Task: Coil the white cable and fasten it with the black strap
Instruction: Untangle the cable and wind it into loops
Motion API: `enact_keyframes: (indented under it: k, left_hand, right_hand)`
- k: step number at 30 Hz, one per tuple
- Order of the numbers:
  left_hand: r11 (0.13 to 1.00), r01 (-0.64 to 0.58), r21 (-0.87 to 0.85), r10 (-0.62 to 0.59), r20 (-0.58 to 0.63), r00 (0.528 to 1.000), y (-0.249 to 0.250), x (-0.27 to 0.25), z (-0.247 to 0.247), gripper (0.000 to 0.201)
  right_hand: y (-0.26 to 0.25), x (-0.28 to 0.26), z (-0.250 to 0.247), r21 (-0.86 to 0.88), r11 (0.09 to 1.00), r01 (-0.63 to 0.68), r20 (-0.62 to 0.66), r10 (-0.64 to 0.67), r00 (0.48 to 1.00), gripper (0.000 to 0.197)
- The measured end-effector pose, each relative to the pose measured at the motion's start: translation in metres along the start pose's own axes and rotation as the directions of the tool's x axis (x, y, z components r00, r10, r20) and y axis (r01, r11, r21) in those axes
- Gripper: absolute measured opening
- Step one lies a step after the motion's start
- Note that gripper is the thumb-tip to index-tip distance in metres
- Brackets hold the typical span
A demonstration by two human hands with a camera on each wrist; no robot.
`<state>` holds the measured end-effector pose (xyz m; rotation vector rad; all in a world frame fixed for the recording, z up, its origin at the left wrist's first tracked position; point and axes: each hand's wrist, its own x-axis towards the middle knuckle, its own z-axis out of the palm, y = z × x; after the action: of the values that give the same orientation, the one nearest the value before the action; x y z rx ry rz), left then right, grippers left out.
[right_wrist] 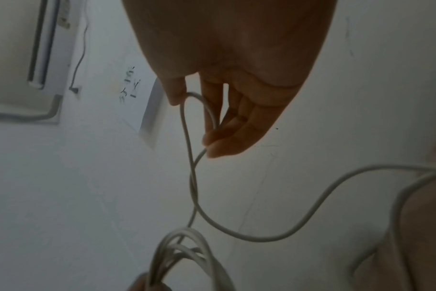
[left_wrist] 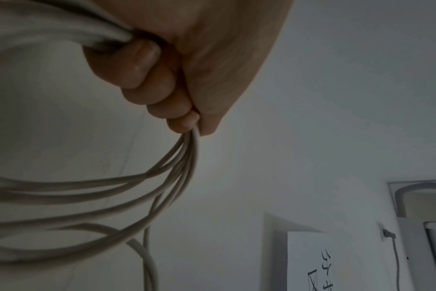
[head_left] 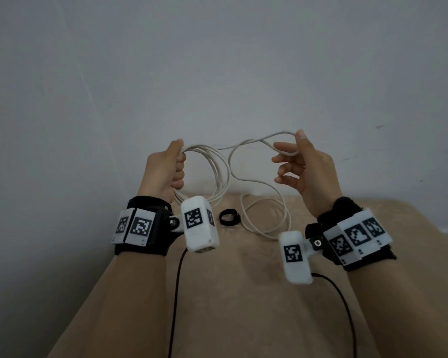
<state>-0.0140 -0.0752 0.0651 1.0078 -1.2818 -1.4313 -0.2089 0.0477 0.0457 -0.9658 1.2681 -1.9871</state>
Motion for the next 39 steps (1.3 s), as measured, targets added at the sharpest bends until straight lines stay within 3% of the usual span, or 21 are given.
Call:
enact_keyframes:
  k: [5, 8, 10, 12, 15, 20, 24, 26, 28, 32, 35, 37, 39]
  left_hand:
    - [1.000, -0.006, 0.003, 0.006, 0.001, 1.000, 0.001, 0.001, 0.001, 0.043]
    - [1.000, -0.004, 0.001, 0.004, -0.002, 1.000, -0.001, 0.001, 0.003, 0.043]
    - [1.000, -0.002, -0.014, 0.002, -0.024, 1.000, -0.001, 0.001, 0.002, 0.042]
    - [0.999, -0.003, -0.051, 0.000, -0.057, 0.998, -0.001, 0.002, -0.002, 0.042]
    - [0.993, 0.001, -0.118, -0.011, -0.080, 0.997, 0.001, 0.003, -0.008, 0.041]
    - [0.986, 0.025, -0.163, -0.036, -0.069, 0.997, -0.001, 0.004, -0.007, 0.041]
    - [0.952, 0.151, -0.266, -0.156, 0.005, 0.988, -0.006, 0.009, -0.015, 0.043]
    - [0.932, 0.187, -0.310, -0.187, 0.028, 0.982, -0.005, 0.009, -0.020, 0.044]
    - [0.928, 0.174, -0.330, -0.178, 0.019, 0.984, -0.001, 0.008, -0.022, 0.044]
    - [0.954, 0.090, -0.288, -0.095, -0.005, 0.995, 0.009, 0.000, -0.016, 0.044]
    - [0.972, 0.024, -0.233, -0.024, 0.002, 1.000, 0.016, -0.006, -0.008, 0.043]
    - [0.975, -0.020, -0.221, 0.024, 0.018, 1.000, 0.022, -0.011, -0.003, 0.043]
    - [0.963, -0.046, -0.264, 0.057, 0.033, 0.998, 0.028, -0.016, -0.001, 0.044]
  right_hand:
    - [0.004, 0.006, -0.004, 0.171, 0.984, -0.047, 0.024, 0.043, 0.999, 0.020]
    - [0.005, 0.008, -0.008, 0.240, 0.968, -0.070, 0.102, 0.047, 0.994, 0.022]
    - [0.005, 0.007, -0.010, 0.144, 0.988, -0.050, 0.144, 0.029, 0.989, 0.022]
    - [0.004, 0.005, -0.009, -0.074, 0.997, 0.038, 0.159, -0.026, 0.987, 0.018]
    - [0.007, 0.003, -0.005, -0.249, 0.963, 0.101, 0.117, -0.073, 0.990, 0.022]
    - [0.012, 0.001, -0.004, 0.009, 0.999, 0.054, 0.056, -0.054, 0.997, 0.017]
    - [0.000, 0.000, -0.008, 0.231, 0.963, 0.138, 0.239, -0.194, 0.951, 0.018]
    - [-0.008, -0.003, -0.008, 0.046, 0.972, 0.232, 0.367, -0.233, 0.901, 0.022]
    - [-0.009, -0.008, -0.004, -0.256, 0.905, 0.340, 0.460, -0.195, 0.866, 0.019]
    - [0.004, -0.009, 0.003, -0.579, 0.747, 0.327, 0.344, -0.139, 0.928, 0.038]
    - [0.016, -0.003, 0.006, -0.712, 0.594, 0.374, 0.318, -0.202, 0.926, 0.004]
    - [0.025, 0.002, 0.001, -0.726, 0.567, 0.389, 0.339, -0.197, 0.920, 0.039]
    - [0.030, 0.003, 0.000, -0.739, 0.583, 0.338, 0.306, -0.157, 0.939, 0.054]
